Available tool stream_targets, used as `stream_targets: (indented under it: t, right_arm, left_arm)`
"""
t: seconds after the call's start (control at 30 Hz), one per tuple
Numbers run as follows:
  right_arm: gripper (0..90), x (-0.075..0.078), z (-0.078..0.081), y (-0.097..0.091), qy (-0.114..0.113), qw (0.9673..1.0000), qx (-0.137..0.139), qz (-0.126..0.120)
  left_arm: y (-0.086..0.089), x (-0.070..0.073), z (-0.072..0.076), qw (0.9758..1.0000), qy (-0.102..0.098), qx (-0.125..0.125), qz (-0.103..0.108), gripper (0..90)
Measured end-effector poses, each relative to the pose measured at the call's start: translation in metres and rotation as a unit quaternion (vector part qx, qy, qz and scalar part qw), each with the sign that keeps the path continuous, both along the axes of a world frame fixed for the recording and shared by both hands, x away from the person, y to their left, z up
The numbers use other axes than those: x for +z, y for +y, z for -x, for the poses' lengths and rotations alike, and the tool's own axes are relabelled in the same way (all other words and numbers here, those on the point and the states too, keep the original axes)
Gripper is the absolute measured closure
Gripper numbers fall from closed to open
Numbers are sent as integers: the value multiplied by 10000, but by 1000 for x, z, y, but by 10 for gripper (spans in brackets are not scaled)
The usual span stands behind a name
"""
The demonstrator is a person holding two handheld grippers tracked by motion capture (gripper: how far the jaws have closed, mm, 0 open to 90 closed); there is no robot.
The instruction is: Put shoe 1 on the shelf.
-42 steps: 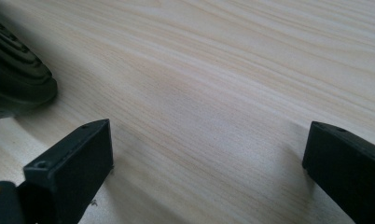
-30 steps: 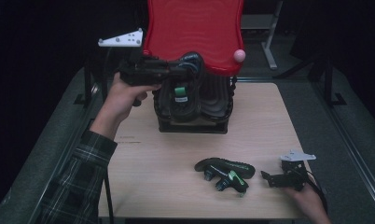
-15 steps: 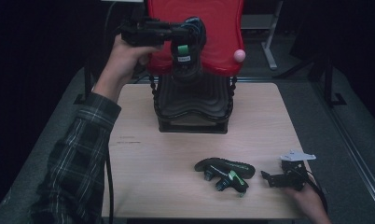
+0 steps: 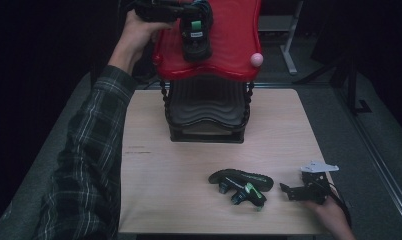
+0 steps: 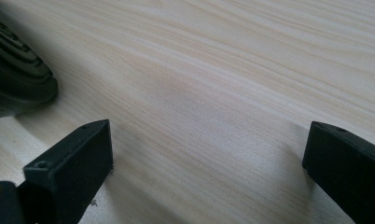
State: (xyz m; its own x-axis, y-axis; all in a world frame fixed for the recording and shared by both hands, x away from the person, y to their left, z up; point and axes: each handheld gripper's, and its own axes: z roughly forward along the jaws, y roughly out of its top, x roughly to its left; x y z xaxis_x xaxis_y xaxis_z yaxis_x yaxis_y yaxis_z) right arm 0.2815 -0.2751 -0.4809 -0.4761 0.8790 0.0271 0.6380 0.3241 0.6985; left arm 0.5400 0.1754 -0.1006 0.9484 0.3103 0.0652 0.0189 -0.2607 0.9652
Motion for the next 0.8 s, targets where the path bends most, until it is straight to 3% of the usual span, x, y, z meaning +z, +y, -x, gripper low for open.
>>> stream_targets:
  t: [0.27, 0.57, 0.73, 0.8]
  right_arm:
    - [12, 0, -1, -1, -6, 10000, 12, 2]
    - [12, 0, -1, 0, -4, 10000, 6, 3]
    - [12, 0, -1, 0, -2, 10000, 5, 5]
    - [11, 0, -1, 0, -2, 10000, 5, 5]
  left_arm:
    - [-1, 3, -18, 9996, -155, 108, -199, 682]
    - [-2, -9, -14, 9993, -160, -66, -316, 681]
    - [-4, -13, -13, 9996, -137, -57, -223, 677]
    - [-3, -14, -13, 9998, -89, -9, -181, 633]
